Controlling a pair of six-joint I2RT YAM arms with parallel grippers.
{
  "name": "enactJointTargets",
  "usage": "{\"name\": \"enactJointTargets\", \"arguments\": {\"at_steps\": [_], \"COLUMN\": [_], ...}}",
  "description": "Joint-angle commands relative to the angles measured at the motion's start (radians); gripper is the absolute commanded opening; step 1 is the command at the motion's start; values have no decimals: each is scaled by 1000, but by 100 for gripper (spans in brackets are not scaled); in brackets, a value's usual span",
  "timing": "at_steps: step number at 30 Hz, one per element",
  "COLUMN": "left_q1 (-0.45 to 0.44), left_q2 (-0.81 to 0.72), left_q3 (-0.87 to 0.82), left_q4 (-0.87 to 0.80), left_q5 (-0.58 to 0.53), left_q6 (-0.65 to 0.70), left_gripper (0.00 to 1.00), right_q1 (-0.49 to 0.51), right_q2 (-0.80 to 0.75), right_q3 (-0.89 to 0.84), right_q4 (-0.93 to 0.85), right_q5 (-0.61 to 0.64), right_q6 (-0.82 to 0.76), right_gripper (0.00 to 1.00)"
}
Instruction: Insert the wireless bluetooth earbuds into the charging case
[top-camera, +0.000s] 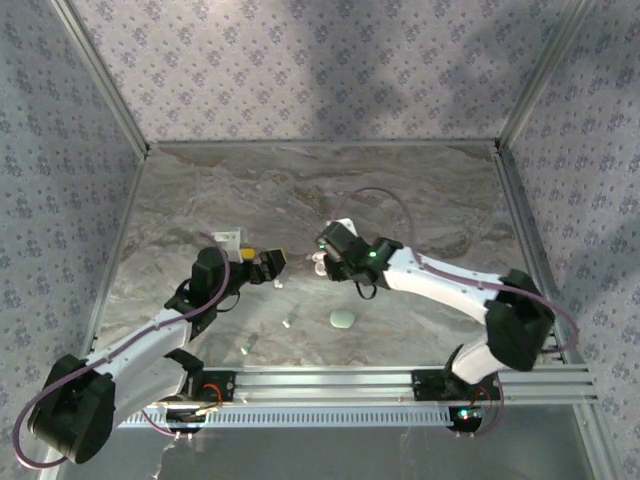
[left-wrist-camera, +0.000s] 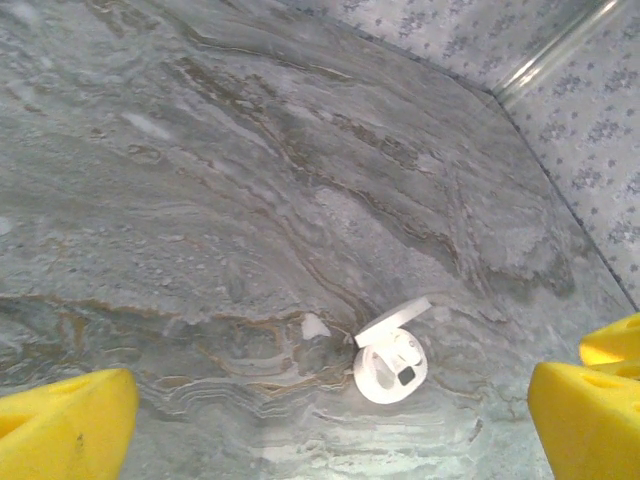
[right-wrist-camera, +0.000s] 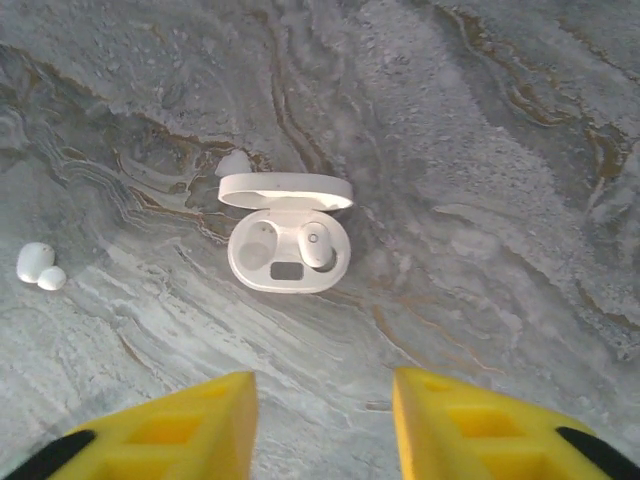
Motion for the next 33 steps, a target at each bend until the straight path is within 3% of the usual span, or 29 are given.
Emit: {"name": "enactJointTargets", "arguments": {"at_steps": [1,10,18,27,33], "left_q1": [-37,-214,-355,-394,-350], "left_q2": [12,79,129,93,55], "left_q3": [63,137,192,175,155], "left_q4": [27,-18,-47,-32,-31], "left_q5": [-9,-97,-162,-203,-197], "left_q6": [56,188,303,331,286], "left_gripper": [100,100,100,100,100], "right_q1": [-65,-292,-390,-383,-315], "right_q2": [-119,-442,-558,-548,-494], "right_q3": [-96,-350,-452,-466,-435], "right_q4": [74,117,141,208,242], "right_q5": [-122,-322,-446,-476,-372], "right_q6": [31,31,27,45,102], "right_gripper": [49,77,99,100,100]}}
